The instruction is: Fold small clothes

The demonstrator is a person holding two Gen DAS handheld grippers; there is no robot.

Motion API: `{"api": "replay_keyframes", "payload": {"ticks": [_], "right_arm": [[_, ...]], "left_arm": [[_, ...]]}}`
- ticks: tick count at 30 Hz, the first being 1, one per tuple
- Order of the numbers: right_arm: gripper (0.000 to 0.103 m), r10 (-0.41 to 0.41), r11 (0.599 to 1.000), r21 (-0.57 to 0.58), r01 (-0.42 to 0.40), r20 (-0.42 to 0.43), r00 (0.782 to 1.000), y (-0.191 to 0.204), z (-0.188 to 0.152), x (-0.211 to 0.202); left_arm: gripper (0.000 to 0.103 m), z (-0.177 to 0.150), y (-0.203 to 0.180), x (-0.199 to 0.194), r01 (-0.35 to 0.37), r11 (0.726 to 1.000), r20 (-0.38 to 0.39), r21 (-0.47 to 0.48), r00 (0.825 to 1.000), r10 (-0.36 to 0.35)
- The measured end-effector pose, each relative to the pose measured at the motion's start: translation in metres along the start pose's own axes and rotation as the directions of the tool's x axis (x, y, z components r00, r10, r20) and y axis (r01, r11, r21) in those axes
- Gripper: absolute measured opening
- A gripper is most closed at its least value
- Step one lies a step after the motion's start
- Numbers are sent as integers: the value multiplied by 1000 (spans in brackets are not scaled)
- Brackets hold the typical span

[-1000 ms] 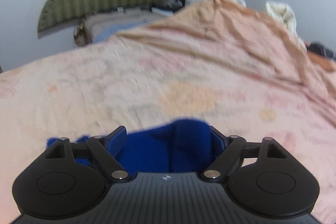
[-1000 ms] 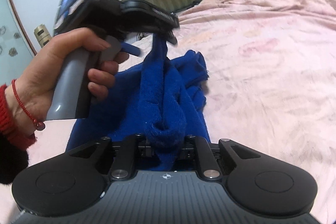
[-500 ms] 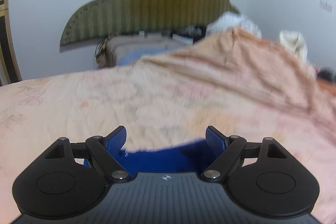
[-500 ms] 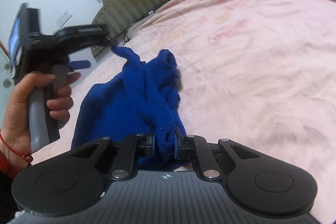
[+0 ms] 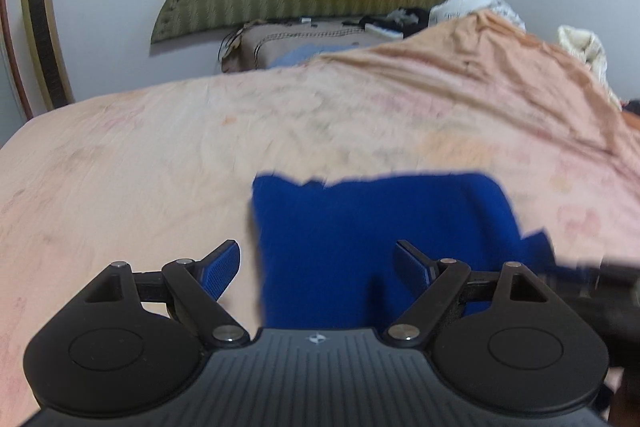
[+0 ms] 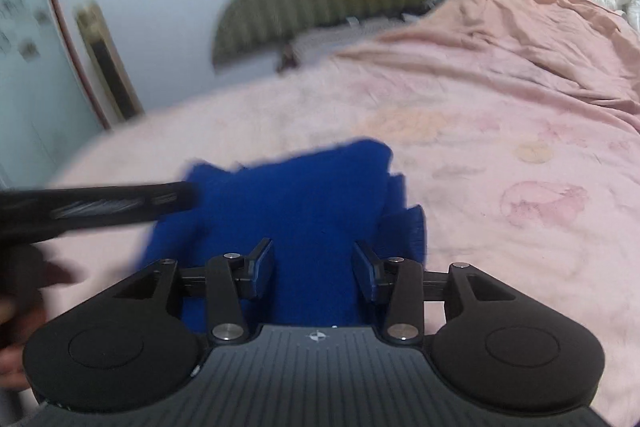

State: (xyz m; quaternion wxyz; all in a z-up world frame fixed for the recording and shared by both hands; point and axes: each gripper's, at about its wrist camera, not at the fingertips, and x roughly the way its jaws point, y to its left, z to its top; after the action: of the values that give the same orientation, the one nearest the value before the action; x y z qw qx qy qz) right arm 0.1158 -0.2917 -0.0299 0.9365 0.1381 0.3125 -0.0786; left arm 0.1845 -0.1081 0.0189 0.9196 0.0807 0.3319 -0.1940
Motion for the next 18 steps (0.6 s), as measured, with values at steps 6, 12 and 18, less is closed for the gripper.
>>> {"api": "replay_keyframes", "payload": {"ticks": [6,12,18], "right_arm": [[52,-6,1000,-12,6,40,999,-3,-7,-17],[55,-44,999,16,44,9,999,-14,-14,-21],[86,7,998,54,-9,30,1000,-30,-21,-51]], "left_arm": [[84,-26,10,-1,12,1000,-33,-11,999,-12],[84,-37,19,-18,29,999,-29,-35,999,-30],[89,-40,45,-25,110,993,8,-45,994,-110]]}}
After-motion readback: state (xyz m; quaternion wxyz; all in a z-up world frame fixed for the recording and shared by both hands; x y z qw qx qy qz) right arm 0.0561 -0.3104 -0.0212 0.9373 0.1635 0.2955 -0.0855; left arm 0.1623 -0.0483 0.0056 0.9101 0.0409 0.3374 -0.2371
